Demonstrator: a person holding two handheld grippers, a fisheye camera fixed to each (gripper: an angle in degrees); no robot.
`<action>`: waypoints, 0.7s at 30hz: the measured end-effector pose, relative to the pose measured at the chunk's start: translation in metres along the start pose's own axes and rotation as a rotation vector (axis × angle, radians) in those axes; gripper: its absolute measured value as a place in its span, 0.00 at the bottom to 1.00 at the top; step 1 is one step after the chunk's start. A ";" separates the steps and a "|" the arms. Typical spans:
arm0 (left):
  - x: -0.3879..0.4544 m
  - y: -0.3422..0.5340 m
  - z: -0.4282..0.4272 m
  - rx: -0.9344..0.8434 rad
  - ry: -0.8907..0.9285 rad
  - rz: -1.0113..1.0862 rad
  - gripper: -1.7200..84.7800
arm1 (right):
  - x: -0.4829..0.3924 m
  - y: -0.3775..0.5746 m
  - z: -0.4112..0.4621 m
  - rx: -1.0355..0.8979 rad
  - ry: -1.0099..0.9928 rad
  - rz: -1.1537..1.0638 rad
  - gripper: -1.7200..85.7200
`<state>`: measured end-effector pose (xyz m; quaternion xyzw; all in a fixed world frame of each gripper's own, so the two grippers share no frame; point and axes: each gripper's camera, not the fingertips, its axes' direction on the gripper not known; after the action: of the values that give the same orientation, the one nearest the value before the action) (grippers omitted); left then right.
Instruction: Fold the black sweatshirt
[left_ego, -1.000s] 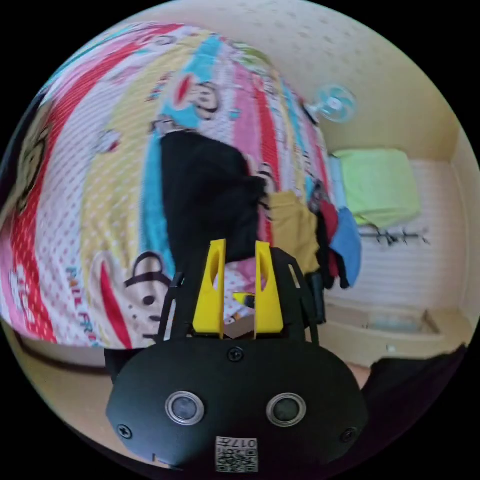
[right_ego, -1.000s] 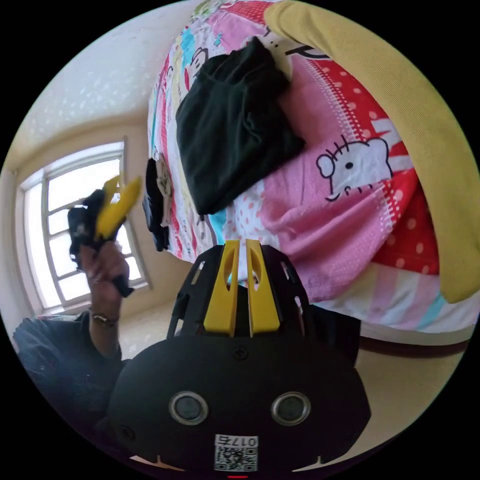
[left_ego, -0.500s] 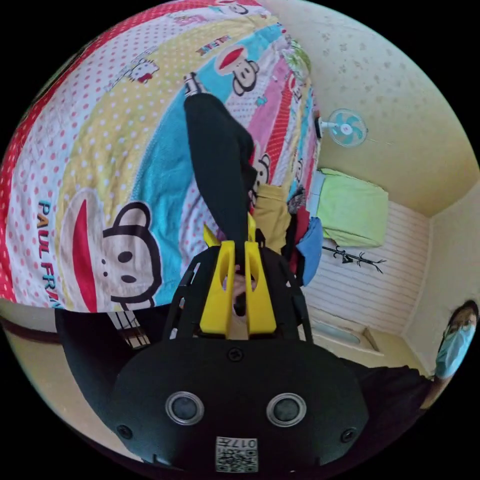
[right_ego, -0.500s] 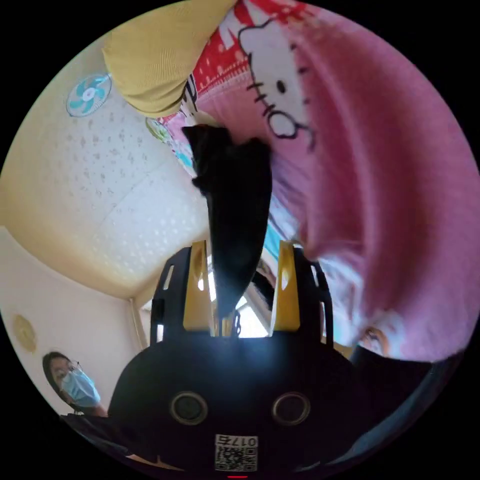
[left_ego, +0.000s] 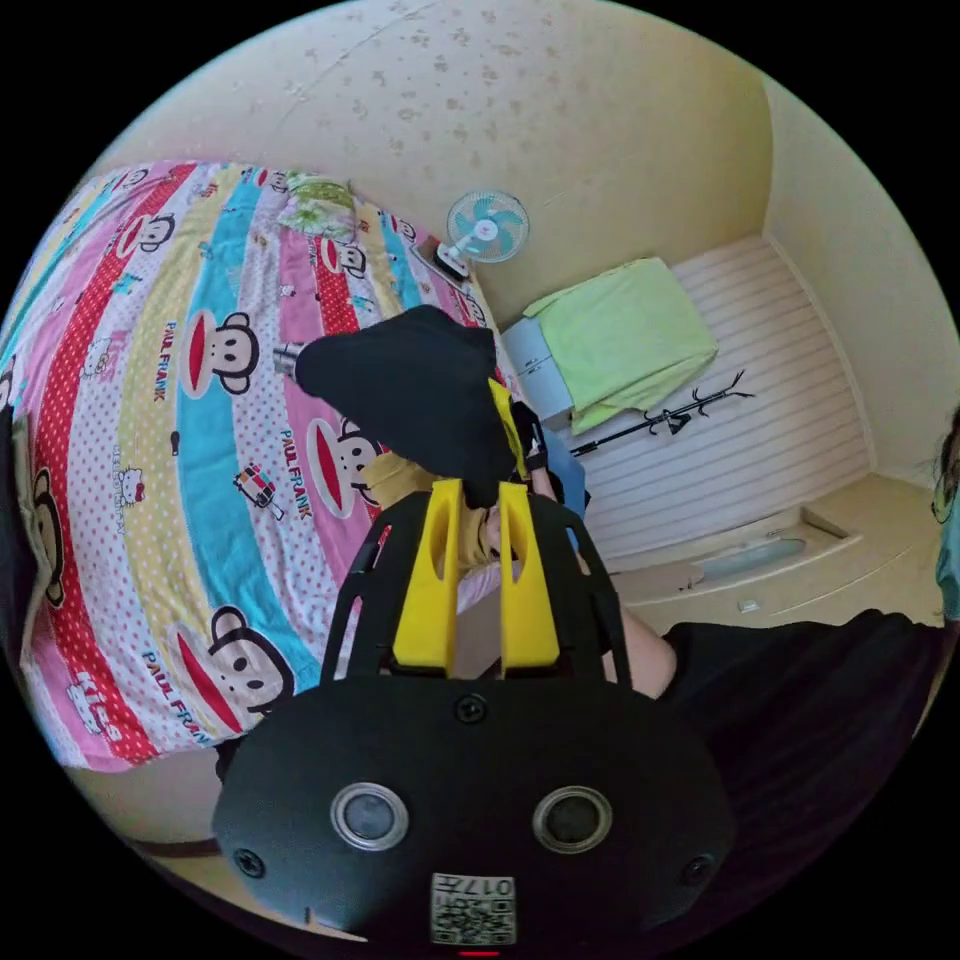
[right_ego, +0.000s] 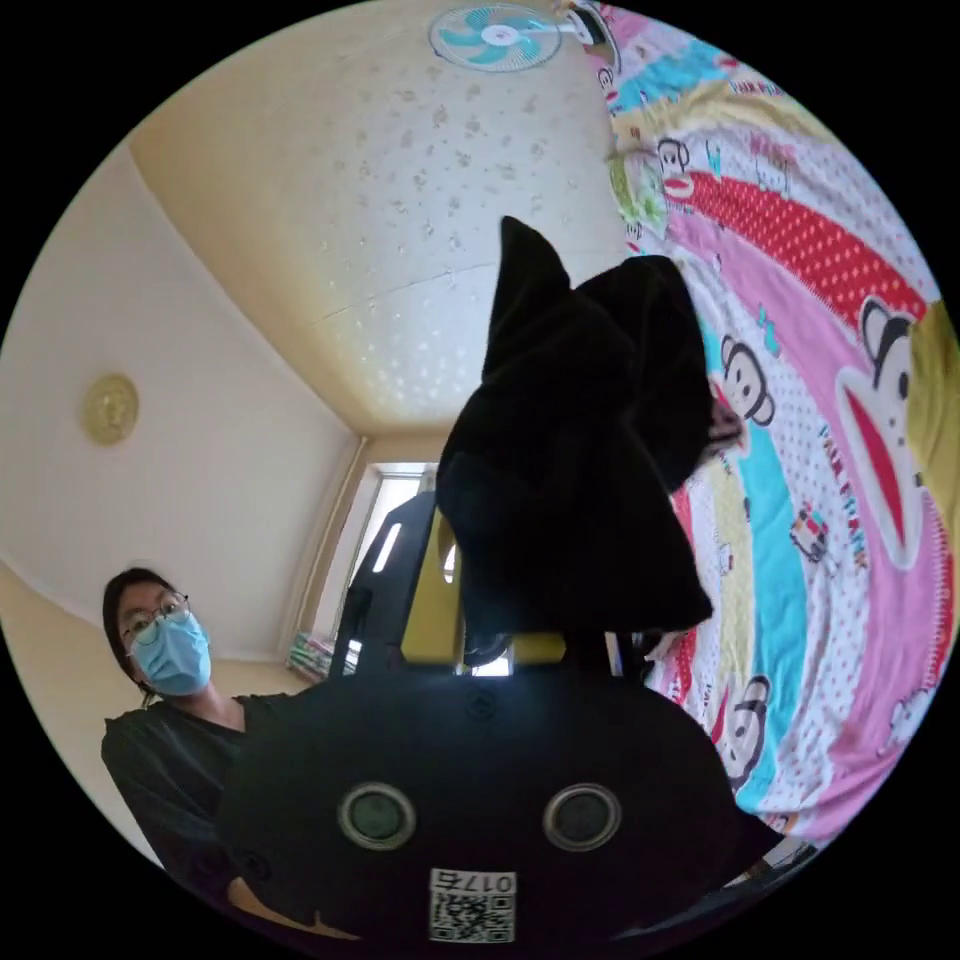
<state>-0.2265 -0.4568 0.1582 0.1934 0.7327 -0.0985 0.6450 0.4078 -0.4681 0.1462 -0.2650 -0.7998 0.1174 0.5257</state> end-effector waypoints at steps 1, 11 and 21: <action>0.001 0.001 0.011 -0.048 0.006 -0.014 0.10 | -0.001 0.000 -0.013 0.007 0.041 0.002 0.03; -0.184 0.139 -0.048 -0.382 -0.418 -0.496 0.09 | 0.050 0.221 -0.316 0.331 0.974 0.833 0.05; -0.314 0.440 -0.225 -0.659 -0.553 -1.352 0.08 | 0.046 0.412 -0.238 1.057 0.540 1.007 0.02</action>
<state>-0.2212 -0.0185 0.5467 -0.5244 0.4964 -0.2907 0.6278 0.7321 -0.1223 0.0895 -0.3300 -0.2651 0.6390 0.6423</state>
